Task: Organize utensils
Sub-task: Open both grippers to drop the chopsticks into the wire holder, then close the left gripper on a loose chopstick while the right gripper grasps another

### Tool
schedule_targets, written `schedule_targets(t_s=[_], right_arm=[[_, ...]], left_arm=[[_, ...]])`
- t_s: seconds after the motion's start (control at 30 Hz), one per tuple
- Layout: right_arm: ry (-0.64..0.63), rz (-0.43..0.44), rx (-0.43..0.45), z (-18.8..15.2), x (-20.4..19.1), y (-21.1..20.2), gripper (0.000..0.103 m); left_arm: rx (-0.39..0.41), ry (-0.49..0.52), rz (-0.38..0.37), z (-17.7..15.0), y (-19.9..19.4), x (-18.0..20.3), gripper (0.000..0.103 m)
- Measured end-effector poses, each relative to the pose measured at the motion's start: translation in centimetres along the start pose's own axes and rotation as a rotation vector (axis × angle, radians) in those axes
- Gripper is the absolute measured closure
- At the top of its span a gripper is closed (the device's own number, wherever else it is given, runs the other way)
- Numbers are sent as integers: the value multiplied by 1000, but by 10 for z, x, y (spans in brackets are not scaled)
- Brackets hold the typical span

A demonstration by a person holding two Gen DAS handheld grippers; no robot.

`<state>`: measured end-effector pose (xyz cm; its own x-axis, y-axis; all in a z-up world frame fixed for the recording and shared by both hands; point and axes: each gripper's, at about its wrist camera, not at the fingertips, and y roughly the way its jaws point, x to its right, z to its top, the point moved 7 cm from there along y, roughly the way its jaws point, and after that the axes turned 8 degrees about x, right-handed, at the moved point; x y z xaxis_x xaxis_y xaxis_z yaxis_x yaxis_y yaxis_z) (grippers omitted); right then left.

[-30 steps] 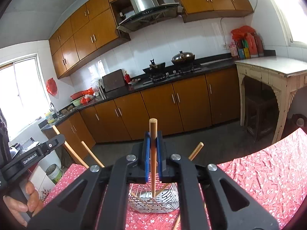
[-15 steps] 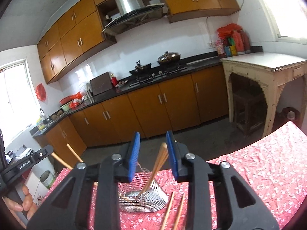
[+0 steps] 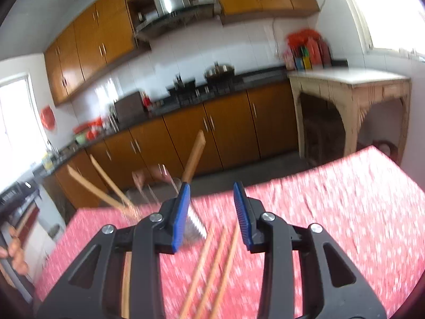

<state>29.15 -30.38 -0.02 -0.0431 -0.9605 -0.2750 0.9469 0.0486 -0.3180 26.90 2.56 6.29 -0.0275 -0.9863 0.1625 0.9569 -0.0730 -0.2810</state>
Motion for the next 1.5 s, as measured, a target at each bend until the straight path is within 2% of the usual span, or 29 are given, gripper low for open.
schedule_targets(t_s=[0.23,0.37,0.47,0.6,0.73,0.77,0.83,0.97,1.03,1.2,1.33,1.47,1.5], right_arm=[[-60,-49,-250,-117,13,19,70],[-75,-39,-343,-159,5,30,74],[-111,-43,-377,-174,-4,38,74],[-167,-78,-407,-189,-12,47,74],[-195,-119,-394,-189,-13,51,93],[-186,-126,-393,-188,-10,51,94],[-166,-140,-393,-186,-3,50,95],[-87,-238,-371,-175,29,53,95],[-65,-236,-372,-174,37,51,95],[-114,-233,-368,-177,35,49,95],[-109,-224,-369,-177,35,49,95],[-103,-218,-369,-177,35,50,95],[-101,-215,-369,-177,35,51,95]], left_arm=[[-143,81,69,-94,2,-27,68],[-259,68,52,-144,11,-37,68],[-314,61,40,-166,15,-37,68],[-349,56,14,-183,15,-35,68],[-374,62,-6,-192,17,-25,68],[-379,61,-9,-194,19,-23,68],[-396,55,-23,-197,22,-19,68],[-425,51,-42,-206,28,-12,68],[-445,51,-53,-212,32,-7,68],[-474,72,-61,-224,38,4,71],[-479,102,-47,-229,42,8,78],[-472,122,2,-228,45,4,95],[-472,116,17,-227,48,0,95]])
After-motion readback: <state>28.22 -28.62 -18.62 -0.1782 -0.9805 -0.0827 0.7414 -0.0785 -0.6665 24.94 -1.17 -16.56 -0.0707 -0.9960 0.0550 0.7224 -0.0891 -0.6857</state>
